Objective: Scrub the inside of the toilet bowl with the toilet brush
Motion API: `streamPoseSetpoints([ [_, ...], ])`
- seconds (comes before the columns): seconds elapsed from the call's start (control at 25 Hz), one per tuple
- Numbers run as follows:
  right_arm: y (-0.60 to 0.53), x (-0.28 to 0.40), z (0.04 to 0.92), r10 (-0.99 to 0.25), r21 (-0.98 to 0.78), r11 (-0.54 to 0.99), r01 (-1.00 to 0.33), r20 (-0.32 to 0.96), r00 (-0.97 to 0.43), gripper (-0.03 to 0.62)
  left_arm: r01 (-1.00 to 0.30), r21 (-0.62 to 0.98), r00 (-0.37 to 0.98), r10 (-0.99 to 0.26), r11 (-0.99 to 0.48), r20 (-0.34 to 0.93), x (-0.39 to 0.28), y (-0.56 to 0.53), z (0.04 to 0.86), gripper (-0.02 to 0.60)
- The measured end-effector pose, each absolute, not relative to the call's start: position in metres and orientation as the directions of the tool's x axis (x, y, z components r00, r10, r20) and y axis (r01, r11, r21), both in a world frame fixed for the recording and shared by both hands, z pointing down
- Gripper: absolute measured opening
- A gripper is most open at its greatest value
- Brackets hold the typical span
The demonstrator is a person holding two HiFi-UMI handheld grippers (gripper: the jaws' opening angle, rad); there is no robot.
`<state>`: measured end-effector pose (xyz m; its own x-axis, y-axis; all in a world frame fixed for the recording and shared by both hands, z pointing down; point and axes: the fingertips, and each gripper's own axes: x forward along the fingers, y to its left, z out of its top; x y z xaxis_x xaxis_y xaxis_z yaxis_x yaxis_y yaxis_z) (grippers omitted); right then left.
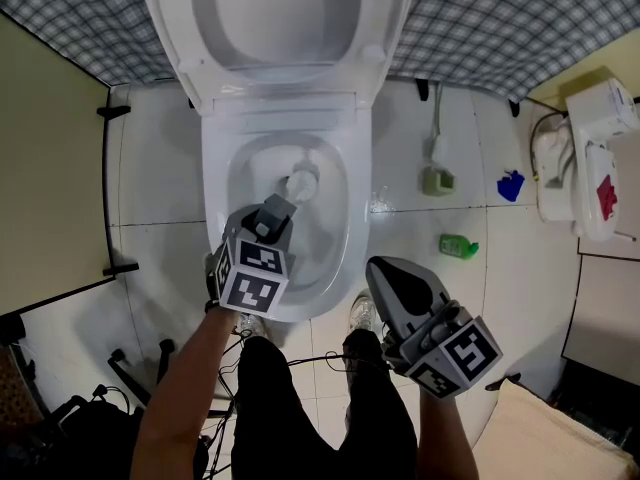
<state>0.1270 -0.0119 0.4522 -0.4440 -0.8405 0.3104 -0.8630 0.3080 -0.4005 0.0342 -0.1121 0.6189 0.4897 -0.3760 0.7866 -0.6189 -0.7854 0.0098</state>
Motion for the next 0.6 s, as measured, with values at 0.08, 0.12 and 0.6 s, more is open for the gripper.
streamPoseSetpoints([
  [0.08,-0.011,0.129,0.452,-0.842,-0.403,0.304,-0.863,0.310,-0.441,0.000,-0.583,-0.001,0.495,-0.357,-0.812,0.792,0.038,-0.104,0.620,0.173],
  [0.12,-0.010,0.130,0.452,-0.843,-0.404,0.301,-0.864,0.310,-0.439,0.000,-0.564,-0.005,0.500,-0.346,-0.826,0.794,0.039,-0.100,0.620,0.173],
  [0.6,0.000,0.118,0.449,-0.843,-0.414,0.307,-0.857,0.299,-0.447,0.000,-0.350,-0.022,0.503,-0.207,-0.937,0.839,0.033,-0.041,0.619,0.173],
])
